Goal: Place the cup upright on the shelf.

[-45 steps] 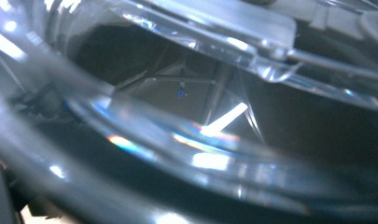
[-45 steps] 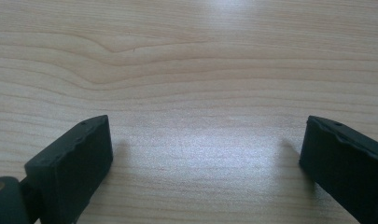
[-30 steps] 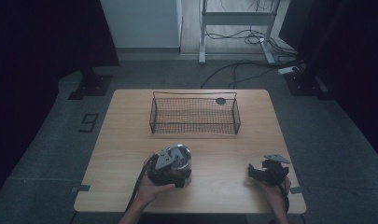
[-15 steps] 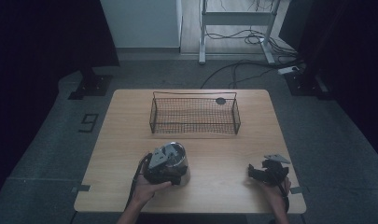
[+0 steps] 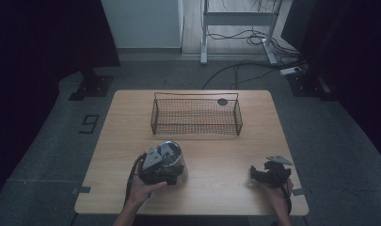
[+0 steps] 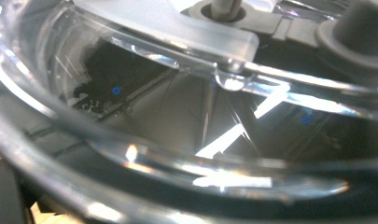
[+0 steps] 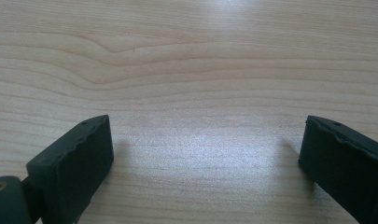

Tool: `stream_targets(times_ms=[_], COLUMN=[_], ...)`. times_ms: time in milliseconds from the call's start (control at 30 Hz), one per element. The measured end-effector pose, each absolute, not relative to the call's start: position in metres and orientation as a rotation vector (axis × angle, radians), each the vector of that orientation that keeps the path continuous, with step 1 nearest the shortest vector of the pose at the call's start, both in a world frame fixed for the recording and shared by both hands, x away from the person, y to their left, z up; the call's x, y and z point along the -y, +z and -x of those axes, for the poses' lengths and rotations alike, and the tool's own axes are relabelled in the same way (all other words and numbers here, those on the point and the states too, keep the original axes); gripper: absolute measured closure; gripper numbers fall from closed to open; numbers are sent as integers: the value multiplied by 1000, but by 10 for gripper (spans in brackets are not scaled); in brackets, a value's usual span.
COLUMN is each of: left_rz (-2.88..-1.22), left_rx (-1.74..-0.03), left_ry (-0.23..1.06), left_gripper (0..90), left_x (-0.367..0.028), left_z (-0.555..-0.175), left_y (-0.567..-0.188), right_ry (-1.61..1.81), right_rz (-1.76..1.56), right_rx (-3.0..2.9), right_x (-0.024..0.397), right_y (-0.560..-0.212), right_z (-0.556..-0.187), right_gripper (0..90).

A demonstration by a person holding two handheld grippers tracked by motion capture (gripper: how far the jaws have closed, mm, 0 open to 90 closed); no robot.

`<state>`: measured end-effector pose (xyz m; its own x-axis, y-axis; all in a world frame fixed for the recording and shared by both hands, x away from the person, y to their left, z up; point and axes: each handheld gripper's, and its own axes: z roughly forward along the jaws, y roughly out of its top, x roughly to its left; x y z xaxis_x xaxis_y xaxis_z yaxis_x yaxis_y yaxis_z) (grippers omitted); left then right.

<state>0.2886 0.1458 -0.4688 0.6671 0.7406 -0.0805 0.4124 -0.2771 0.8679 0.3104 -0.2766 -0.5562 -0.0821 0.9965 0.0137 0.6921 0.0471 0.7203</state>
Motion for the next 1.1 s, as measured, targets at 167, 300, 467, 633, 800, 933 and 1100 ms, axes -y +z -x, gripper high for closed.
stream_targets(times_ms=[167, 300, 467, 633, 800, 933, 1100], left_rz=[-1903, -1901, -1895, -1897, -1891, -1887, -1882], left_rx=[-904, -905, -911, -921, -942, -948, -950], left_ry=[410, 407, 414, 421, 436, 445, 455], left_gripper=[40, 41, 40, 40, 40, 40, 40], left_x=[-149, -152, -154, -156, -161, -162, -161], left_z=[-289, -289, -290, -290, -293, -297, -302], left_y=[-466, -465, -464, -462, -458, -455, -452], right_ry=[791, 791, 791, 793, 796, 795, 795], right_rz=[-1694, -1694, -1693, -1695, -1695, -1695, -1695], right_rx=[-1828, -1828, -1828, -1825, -1823, -1825, -1825], right_x=[277, 277, 277, 277, 277, 277, 277], right_y=[-556, -556, -556, -556, -556, -556, -556], right_z=[-310, -310, -310, -310, -310, -310, -310], right_gripper=[27, 27, 27, 30, 33, 33, 34])
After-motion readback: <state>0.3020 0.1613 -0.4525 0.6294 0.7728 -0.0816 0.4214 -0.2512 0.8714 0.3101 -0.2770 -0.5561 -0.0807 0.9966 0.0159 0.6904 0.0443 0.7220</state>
